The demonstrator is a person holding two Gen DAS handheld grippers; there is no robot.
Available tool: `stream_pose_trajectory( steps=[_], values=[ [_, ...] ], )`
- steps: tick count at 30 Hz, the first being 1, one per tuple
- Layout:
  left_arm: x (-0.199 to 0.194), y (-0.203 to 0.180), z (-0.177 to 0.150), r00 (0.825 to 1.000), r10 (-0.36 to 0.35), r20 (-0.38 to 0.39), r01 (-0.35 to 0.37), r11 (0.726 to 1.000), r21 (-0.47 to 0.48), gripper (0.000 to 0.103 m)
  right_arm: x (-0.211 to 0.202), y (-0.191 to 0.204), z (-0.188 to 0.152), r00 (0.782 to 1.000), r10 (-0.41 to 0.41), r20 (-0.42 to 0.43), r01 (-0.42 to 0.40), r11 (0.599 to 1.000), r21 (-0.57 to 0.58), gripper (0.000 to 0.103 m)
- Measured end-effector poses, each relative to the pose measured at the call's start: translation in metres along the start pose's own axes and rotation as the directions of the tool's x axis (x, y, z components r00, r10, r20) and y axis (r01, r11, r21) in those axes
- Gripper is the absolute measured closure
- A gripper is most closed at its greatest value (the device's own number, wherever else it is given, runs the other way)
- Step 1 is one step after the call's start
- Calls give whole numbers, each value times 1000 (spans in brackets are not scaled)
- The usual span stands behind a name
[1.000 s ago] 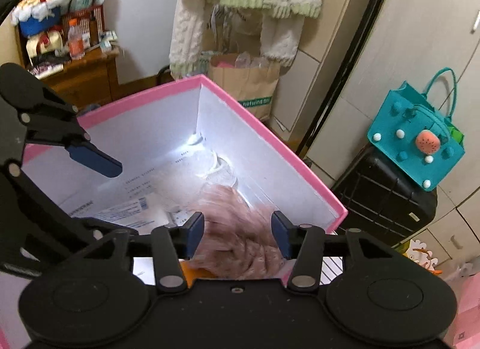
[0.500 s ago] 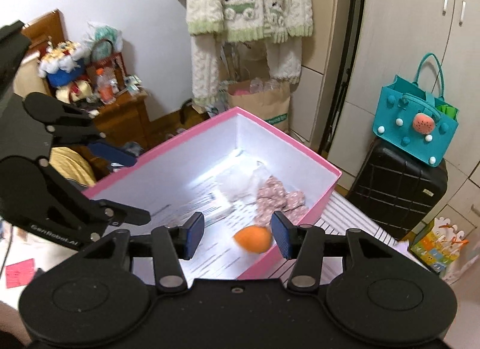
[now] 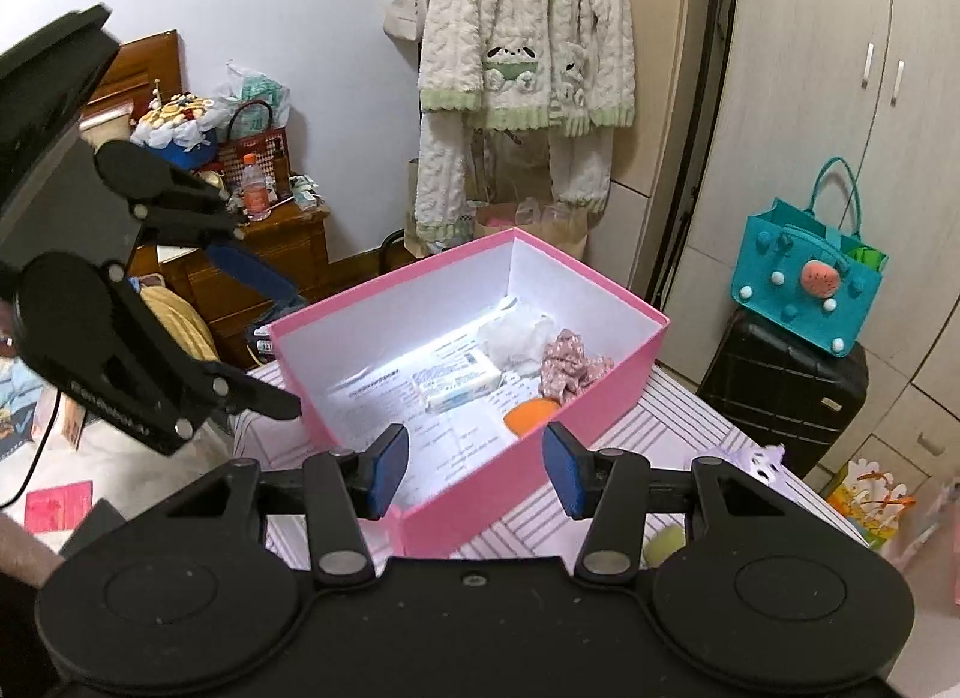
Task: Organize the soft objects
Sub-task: 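Withdraw both tools up and away from the pink box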
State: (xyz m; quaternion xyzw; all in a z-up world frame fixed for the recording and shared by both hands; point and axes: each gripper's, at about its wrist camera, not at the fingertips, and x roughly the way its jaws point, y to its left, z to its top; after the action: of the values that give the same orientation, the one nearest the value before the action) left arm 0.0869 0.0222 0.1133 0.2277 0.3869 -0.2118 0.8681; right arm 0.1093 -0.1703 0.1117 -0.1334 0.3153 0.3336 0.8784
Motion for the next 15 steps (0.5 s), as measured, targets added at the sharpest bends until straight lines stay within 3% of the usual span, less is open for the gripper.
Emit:
stream_pose_trajectory(
  steps=[15],
  values=[
    [1, -59, -14, 998, -62, -17, 63, 994, 88, 33, -51, 11, -66, 997, -80, 15, 80, 997, 20, 46]
  ],
)
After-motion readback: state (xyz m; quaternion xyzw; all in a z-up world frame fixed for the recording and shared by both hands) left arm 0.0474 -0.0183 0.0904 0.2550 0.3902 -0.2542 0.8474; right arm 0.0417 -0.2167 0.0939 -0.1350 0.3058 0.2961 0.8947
